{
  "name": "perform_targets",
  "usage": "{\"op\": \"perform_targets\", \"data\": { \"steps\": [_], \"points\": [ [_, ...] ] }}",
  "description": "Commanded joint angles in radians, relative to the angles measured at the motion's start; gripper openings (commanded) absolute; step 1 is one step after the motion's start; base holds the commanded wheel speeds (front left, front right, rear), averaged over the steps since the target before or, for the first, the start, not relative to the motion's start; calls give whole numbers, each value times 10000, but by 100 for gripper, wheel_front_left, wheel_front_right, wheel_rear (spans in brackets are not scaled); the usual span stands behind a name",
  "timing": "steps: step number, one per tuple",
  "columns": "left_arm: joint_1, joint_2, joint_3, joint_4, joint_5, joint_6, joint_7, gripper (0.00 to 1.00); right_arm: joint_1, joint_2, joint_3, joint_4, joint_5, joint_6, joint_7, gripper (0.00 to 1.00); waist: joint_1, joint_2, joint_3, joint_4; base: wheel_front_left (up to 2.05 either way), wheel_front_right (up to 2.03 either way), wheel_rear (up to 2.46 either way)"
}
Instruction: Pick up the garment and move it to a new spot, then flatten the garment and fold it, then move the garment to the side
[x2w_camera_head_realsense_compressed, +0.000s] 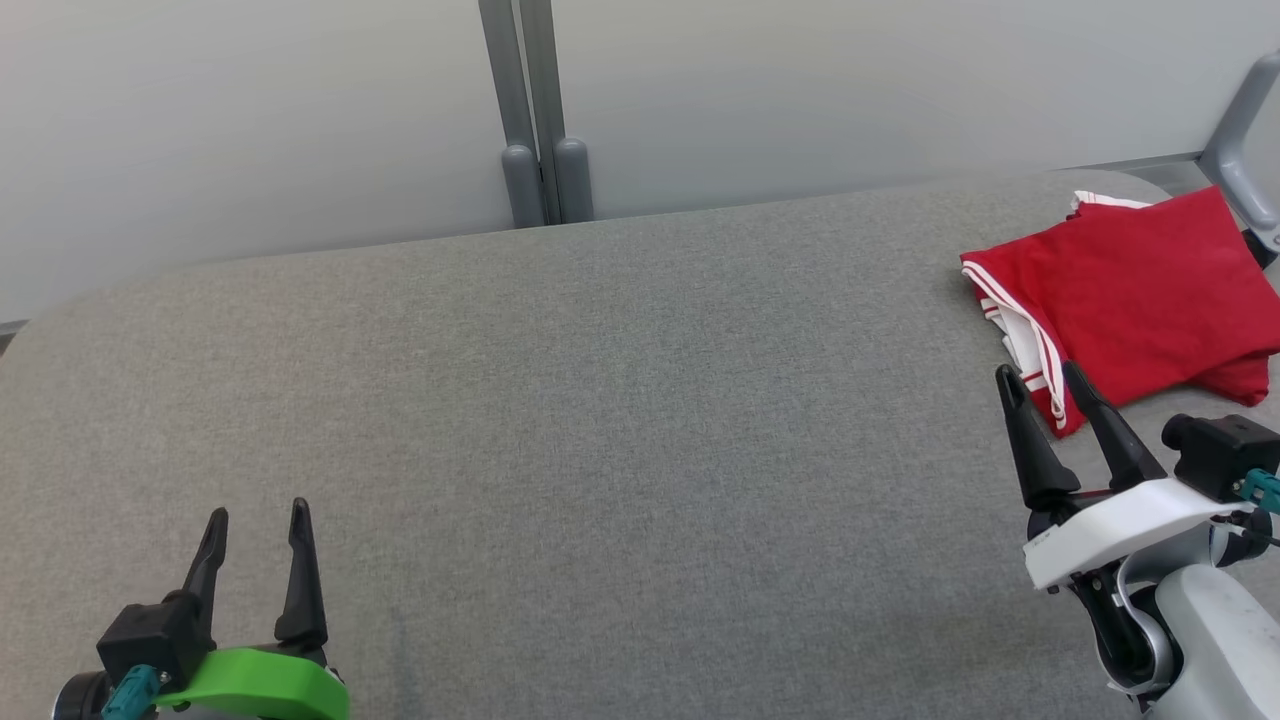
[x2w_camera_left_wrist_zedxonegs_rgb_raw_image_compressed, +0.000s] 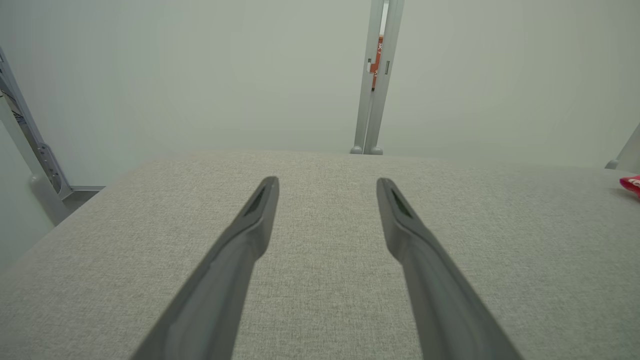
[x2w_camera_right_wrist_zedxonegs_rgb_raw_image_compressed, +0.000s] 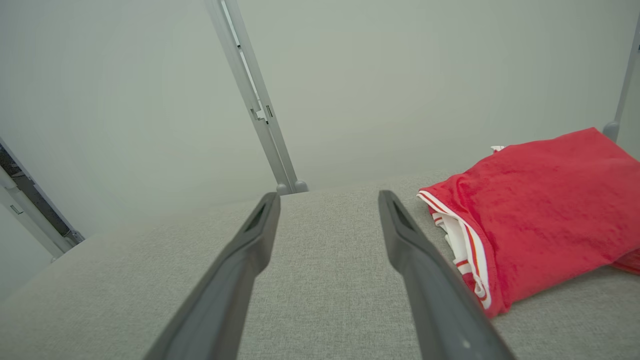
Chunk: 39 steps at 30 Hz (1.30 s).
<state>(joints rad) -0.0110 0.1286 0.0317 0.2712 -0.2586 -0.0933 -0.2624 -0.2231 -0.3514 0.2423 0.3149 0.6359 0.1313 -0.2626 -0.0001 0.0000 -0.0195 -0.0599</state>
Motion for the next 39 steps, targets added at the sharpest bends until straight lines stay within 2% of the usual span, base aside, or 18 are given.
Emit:
{"op": "perform_targets", "data": {
  "steps": [1, 19, 20, 24, 39],
  "points": [
    [-165, -46, 63, 91, 80, -70, -24, 100, 124, 61, -23, -6, -123, -11, -18, 100, 1, 0, 4, -7, 0, 0, 0],
    [-412, -375, 105, 304, 429, -364, -26, 100, -30, 270, 115, 331, -548, -11, -20, 100, 1, 0, -12, -21, 0, 0, 0],
    [-303, -380, 56, 299, 429, -309, 4, 0, 43, 267, 95, 329, -484, 0, 4, 0, 1, 0, -11, -21, 0, 0, 0],
    [-117, -486, 45, 613, 297, -306, 119, 0, 326, 463, 129, 546, -379, 0, 49, 0, 1, 0, -11, -19, 0, 0, 0],
    [-310, -543, 210, 430, -2443, -320, 850, 0, 482, 958, -606, 282, 1631, -1, 781, 0, 1, 0, 18, 56, 0, 0, 0]
  ]
}}
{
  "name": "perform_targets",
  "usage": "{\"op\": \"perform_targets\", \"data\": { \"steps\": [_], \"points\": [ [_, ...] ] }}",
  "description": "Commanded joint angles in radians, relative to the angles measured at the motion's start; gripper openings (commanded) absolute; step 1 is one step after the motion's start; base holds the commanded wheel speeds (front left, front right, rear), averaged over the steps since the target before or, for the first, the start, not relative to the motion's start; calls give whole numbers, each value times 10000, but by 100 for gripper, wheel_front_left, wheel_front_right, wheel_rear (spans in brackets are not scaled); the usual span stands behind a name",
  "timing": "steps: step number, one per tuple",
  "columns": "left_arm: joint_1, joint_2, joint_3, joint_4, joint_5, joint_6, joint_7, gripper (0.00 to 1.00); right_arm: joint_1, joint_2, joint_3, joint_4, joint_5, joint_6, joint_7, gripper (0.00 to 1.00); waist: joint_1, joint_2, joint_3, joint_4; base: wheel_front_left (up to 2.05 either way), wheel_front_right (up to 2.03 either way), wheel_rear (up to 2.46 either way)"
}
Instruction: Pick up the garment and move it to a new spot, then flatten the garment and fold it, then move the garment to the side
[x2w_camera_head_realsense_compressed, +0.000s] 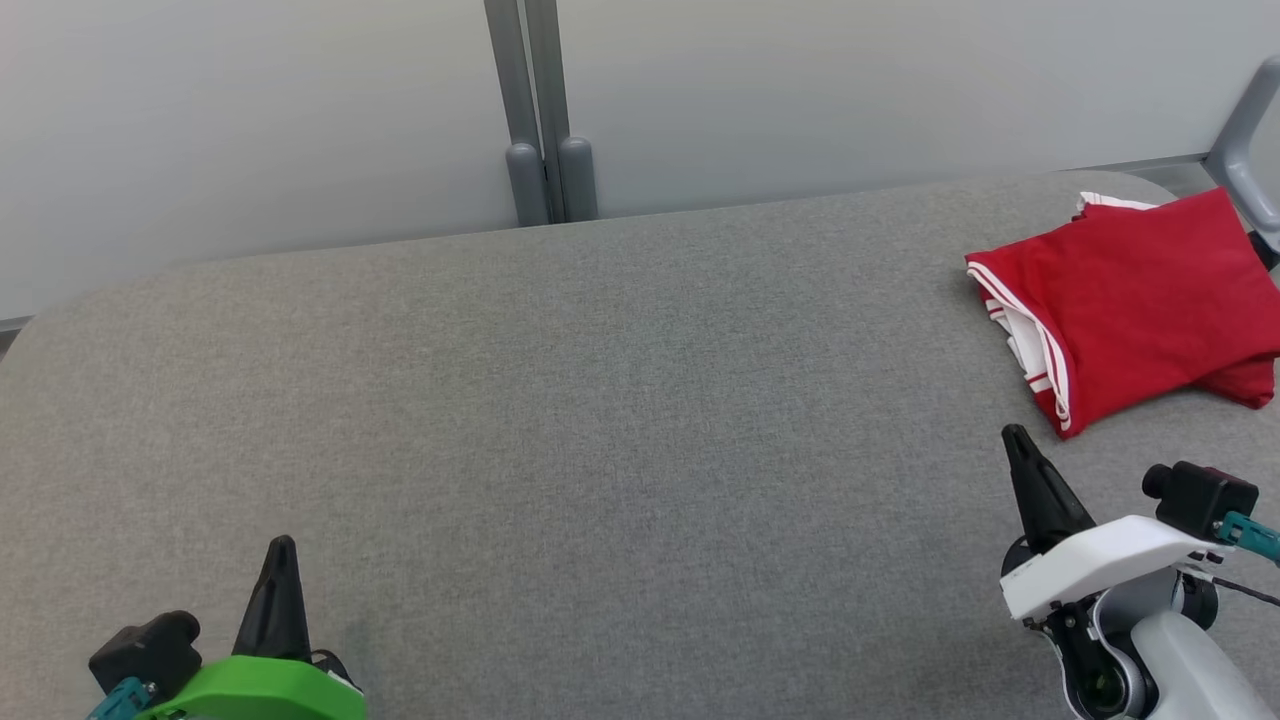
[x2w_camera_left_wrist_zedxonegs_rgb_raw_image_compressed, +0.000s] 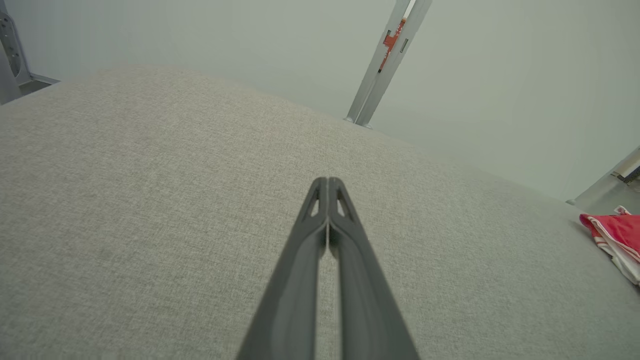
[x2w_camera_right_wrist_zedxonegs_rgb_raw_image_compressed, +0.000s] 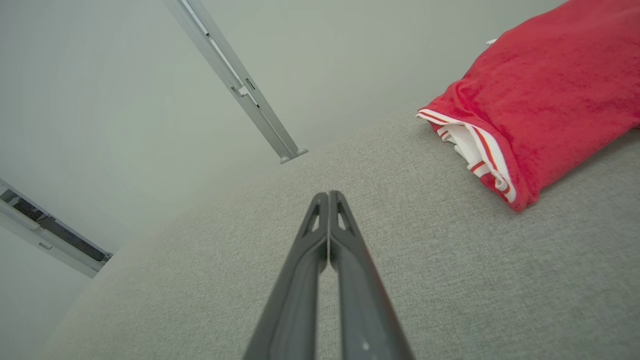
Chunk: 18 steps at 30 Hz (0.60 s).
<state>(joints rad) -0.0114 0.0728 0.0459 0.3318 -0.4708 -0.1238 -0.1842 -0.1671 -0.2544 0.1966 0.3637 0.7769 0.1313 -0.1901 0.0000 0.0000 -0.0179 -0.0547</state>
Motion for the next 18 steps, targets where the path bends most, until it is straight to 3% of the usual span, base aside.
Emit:
{"op": "perform_targets", "data": {
  "steps": [1, 18],
  "points": [
    [-315, 12, 73, -188, -462, -16, 102, 0, -70, 14, -189, -219, 328, -1, 95, 0, 0, 0, 3, 8, 0, 0, 0],
    [-484, -42, 207, -372, -3007, -33, 762, 0, 72, 474, -874, -461, 2193, -3, 782, 0, 0, 0, 35, 91, 0, 0, 0]
  ]
}}
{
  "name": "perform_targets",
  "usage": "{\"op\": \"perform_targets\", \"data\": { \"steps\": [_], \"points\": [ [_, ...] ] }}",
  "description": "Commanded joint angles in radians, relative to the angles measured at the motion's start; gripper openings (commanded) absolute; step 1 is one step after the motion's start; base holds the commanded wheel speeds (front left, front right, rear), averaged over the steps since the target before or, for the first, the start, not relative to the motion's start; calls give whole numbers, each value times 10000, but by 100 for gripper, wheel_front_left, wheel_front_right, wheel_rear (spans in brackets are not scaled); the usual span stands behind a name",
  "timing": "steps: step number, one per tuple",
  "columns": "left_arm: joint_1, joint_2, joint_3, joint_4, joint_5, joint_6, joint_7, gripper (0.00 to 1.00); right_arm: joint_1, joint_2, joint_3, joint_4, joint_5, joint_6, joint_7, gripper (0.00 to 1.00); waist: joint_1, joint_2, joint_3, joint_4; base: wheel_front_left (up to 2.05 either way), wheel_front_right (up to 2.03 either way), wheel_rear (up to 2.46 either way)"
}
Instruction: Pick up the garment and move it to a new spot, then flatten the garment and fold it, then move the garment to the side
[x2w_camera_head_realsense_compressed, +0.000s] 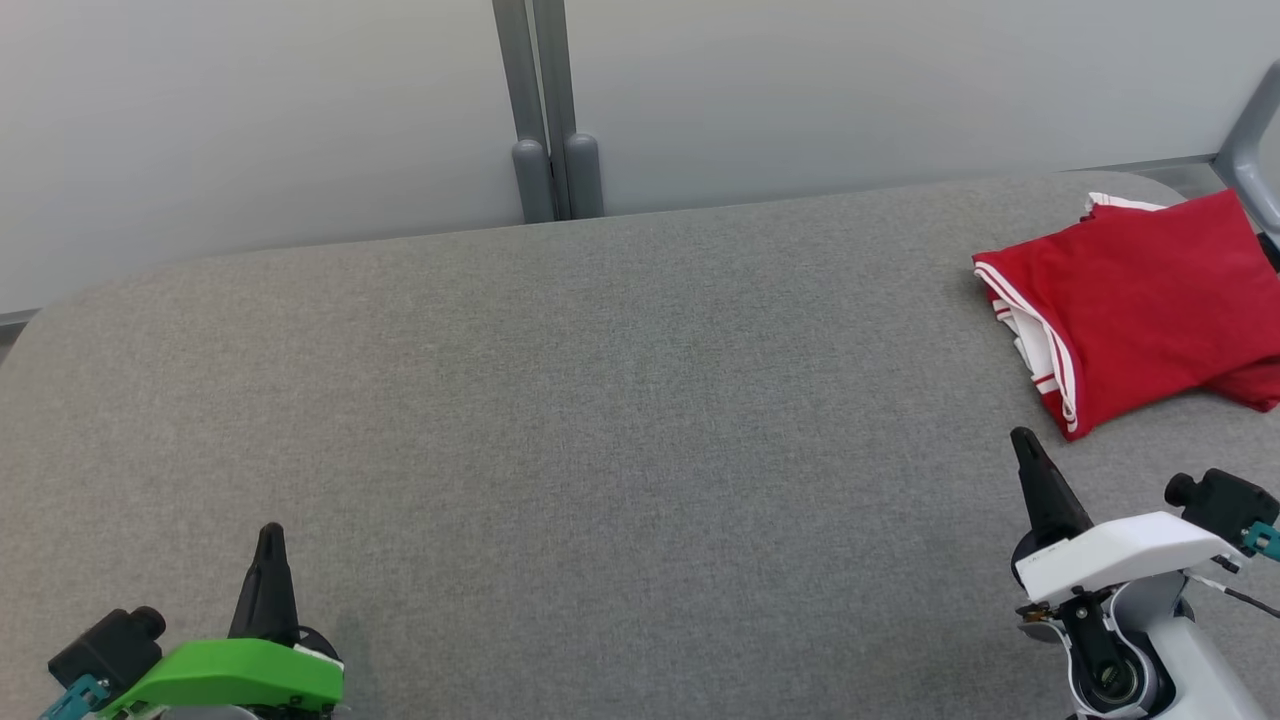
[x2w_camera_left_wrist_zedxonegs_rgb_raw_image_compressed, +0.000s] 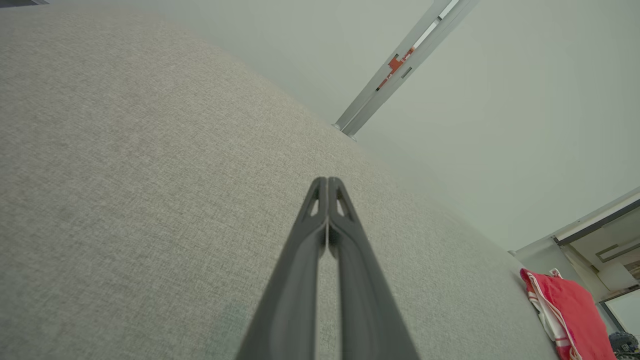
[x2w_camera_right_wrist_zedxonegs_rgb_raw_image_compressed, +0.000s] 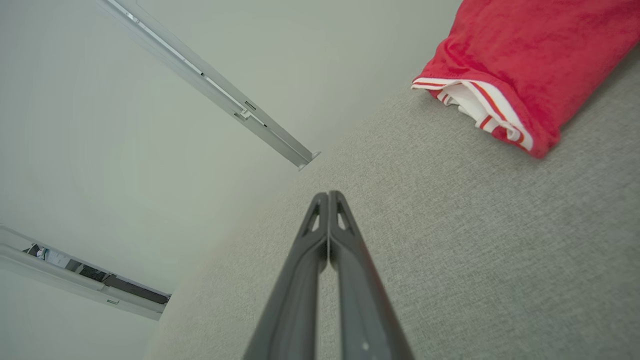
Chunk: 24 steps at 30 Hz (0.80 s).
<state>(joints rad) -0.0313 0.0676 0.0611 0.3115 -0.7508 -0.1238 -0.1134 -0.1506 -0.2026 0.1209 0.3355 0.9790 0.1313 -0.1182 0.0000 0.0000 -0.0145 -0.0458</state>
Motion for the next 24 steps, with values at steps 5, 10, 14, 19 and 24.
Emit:
{"op": "perform_targets", "data": {
  "steps": [5, 10, 14, 19, 24],
  "points": [
    [-339, -5, 96, -208, -883, -38, 228, 0, -50, 87, -299, -242, 668, -3, 240, 0, 0, 0, 11, 28, 0, 0, 0],
    [-379, -14, 135, -247, -1494, -42, 397, 0, -8, 195, -462, -300, 1122, -3, 411, 0, 0, 0, 20, 51, 0, 0, 0],
    [-428, -26, 173, -291, -2102, -47, 556, 0, 36, 310, -631, -359, 1567, -3, 578, 0, 0, 0, 29, 76, 0, 0, 0],
    [-456, -34, 206, -328, -2651, -52, 705, 0, 71, 418, -776, -410, 1968, -4, 730, 0, 0, 0, 38, 100, 0, 0, 0],
    [-500, -47, 235, -367, -3201, -57, 851, 0, 109, 514, -928, -462, 2377, -3, 874, 0, 0, 0, 48, 125, 0, 0, 0]
  ]
}}
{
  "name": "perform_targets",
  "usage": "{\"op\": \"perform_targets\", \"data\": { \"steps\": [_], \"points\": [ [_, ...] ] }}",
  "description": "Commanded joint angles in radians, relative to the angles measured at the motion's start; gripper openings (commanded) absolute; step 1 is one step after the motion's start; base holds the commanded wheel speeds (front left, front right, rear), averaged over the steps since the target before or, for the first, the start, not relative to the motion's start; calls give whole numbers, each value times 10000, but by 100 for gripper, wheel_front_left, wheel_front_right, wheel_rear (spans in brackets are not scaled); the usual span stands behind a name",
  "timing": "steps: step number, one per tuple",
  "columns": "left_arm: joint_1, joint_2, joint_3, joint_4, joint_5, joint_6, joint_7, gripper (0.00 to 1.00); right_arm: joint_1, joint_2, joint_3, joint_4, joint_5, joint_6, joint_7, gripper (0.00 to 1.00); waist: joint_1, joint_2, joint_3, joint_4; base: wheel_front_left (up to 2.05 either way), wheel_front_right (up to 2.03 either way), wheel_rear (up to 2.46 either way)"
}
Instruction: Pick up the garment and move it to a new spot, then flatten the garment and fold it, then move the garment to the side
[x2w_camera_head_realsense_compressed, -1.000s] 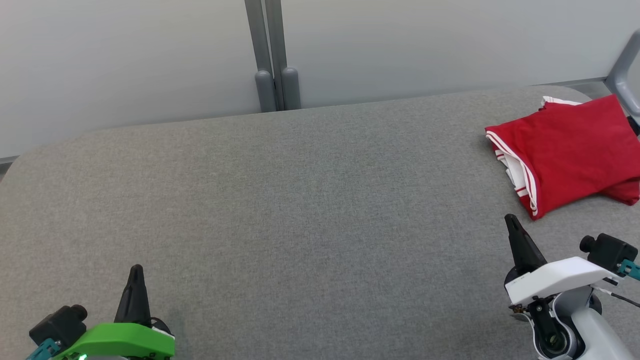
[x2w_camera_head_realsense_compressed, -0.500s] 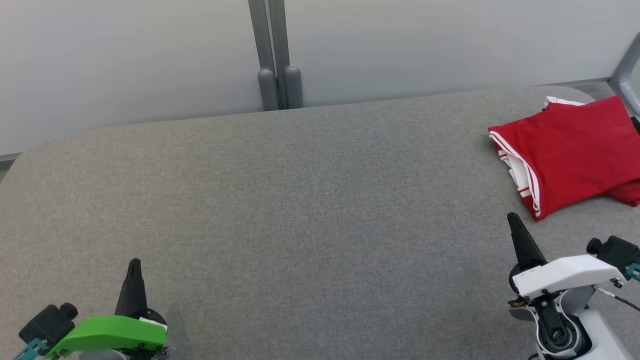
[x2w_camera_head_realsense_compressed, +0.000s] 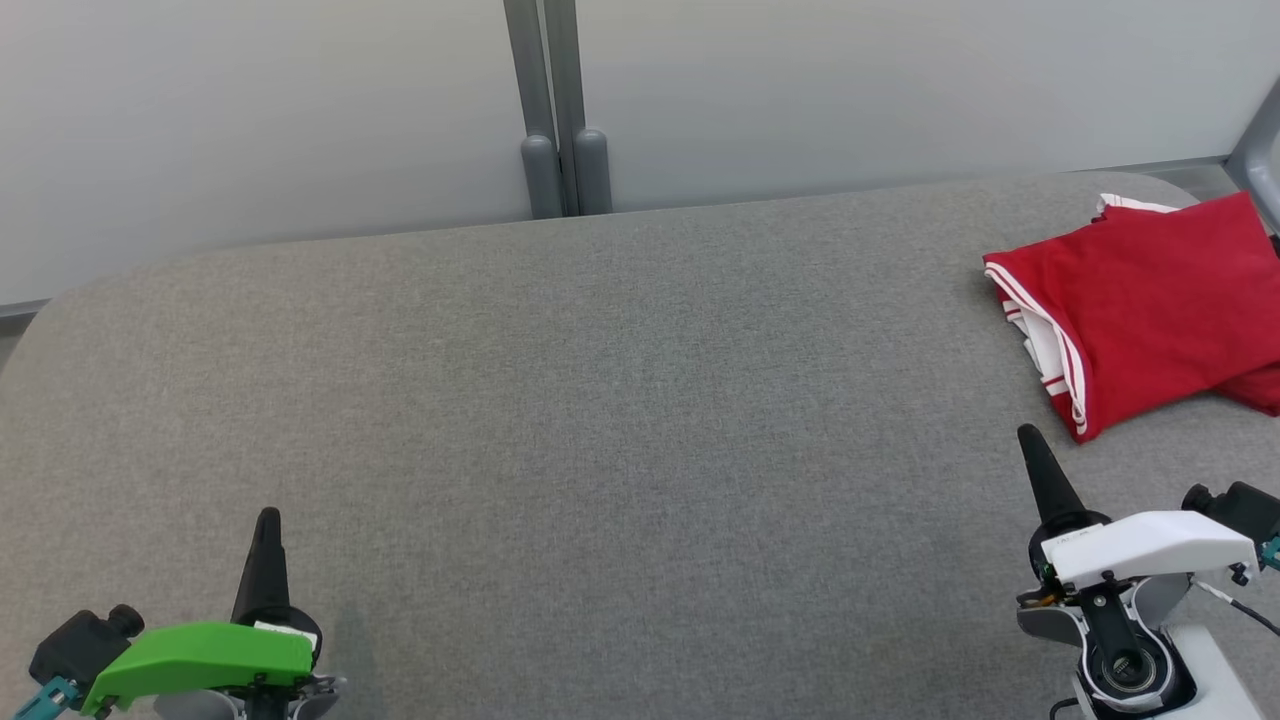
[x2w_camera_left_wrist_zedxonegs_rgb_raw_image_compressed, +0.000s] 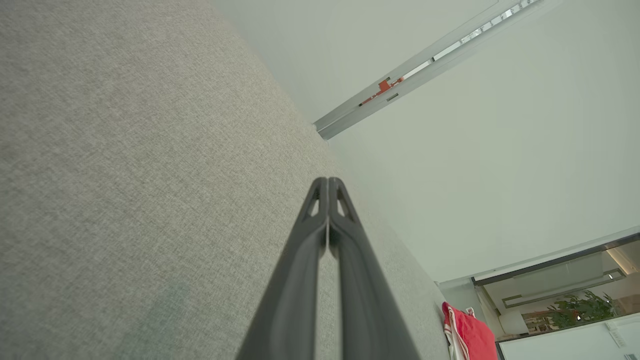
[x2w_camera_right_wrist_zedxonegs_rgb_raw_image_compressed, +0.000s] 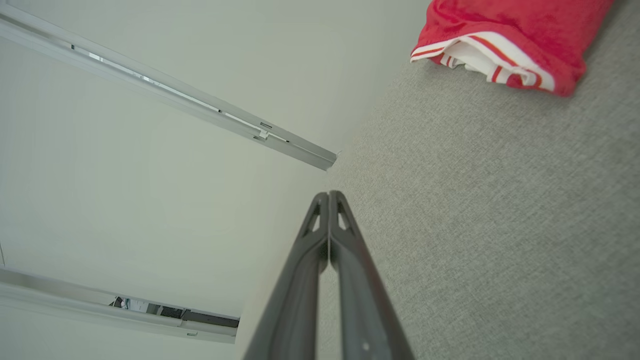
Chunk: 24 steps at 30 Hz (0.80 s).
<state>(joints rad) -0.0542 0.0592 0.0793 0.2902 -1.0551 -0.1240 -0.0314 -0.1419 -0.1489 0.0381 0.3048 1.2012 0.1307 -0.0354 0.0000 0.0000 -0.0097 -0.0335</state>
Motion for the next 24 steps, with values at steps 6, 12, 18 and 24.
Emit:
{"op": "perform_targets", "data": {
  "steps": [6, 12, 18, 24],
  "points": [
    [-318, 25, 88, -192, -772, -60, 203, 0, 41, 93, -264, -215, 611, 3, 214, 0, 0, 0, 12, 31, 0, 0, 0],
    [-343, 13, 121, -223, -1358, -66, 356, 0, 84, 210, -426, -261, 1032, 3, 370, 0, 0, 0, 23, 61, 0, 0, 0],
    [-385, 0, 153, -254, -1914, -71, 501, 0, 125, 305, -570, -312, 1438, 2, 528, 0, 0, 0, 35, 90, 0, 0, 0],
    [-428, -13, 188, -281, -2448, -77, 645, 0, 162, 404, -718, -361, 1833, 2, 669, 0, 0, 0, 46, 119, 0, 0, 0]
  ]
}}
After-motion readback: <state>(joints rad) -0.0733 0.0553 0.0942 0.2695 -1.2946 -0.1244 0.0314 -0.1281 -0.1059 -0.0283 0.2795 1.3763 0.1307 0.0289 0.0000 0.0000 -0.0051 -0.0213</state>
